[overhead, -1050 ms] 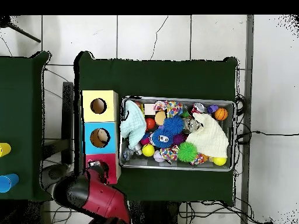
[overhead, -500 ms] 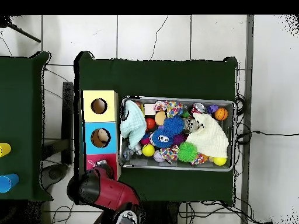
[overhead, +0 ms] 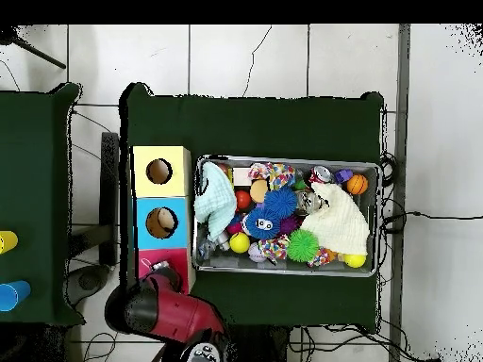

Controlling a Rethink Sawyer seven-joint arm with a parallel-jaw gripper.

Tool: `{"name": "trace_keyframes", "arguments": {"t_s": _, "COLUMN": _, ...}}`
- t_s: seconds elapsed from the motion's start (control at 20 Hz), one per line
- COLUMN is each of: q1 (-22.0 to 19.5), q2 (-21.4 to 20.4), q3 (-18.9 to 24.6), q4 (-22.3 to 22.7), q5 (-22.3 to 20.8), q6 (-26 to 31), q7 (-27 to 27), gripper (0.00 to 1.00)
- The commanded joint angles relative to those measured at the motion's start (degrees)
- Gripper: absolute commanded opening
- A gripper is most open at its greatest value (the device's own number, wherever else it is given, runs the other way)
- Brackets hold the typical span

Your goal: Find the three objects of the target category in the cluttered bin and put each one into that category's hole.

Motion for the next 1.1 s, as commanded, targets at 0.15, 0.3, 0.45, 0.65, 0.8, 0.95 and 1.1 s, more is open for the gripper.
{"name": "trace_keyframes", "arguments": {"t_s": 0.15, "q1": 16.25, "q2": -5.17, "q3": -16.53, "q4": -5.24, "q5": -4.56, "q6": 20.54, "q7": 5.62, "gripper": 0.0}}
{"name": "trace_keyframes", "arguments": {"t_s": 0.3, "q1": 19.42, "q2": -6.64, "q3": -20.8, "q4": -7.93, "q5": -5.63, "q6": 24.89, "q7": 6.9, "gripper": 0.0}}
{"name": "trace_keyframes", "arguments": {"t_s": 0.45, "q1": 20.18, "q2": -7.32, "q3": -21.63, "q4": -8.61, "q5": -5.67, "q6": 26.23, "q7": 7.57, "gripper": 0.0}}
{"name": "trace_keyframes", "arguments": {"t_s": 0.65, "q1": 19.84, "q2": -7.0, "q3": -21.33, "q4": -8.52, "q5": -5.25, "q6": 25.19, "q7": 7.48, "gripper": 0.0}}
{"name": "trace_keyframes", "arguments": {"t_s": 0.8, "q1": 18.02, "q2": -5.16, "q3": -19.24, "q4": -7.5, "q5": -4.56, "q6": 20.42, "q7": 6.72, "gripper": 0.0}}
{"name": "trace_keyframes", "arguments": {"t_s": 0.95, "q1": 16.65, "q2": -4.44, "q3": -17.81, "q4": -6.82, "q5": -4.3, "q6": 18.03, "q7": 6.17, "gripper": 0.0}}
{"name": "trace_keyframes", "arguments": {"t_s": 1.1, "q1": 16.05, "q2": -4.4, "q3": -17.21, "q4": -6.15, "q5": -4.39, "q6": 16.98, "q7": 5.95, "gripper": 0.0}}
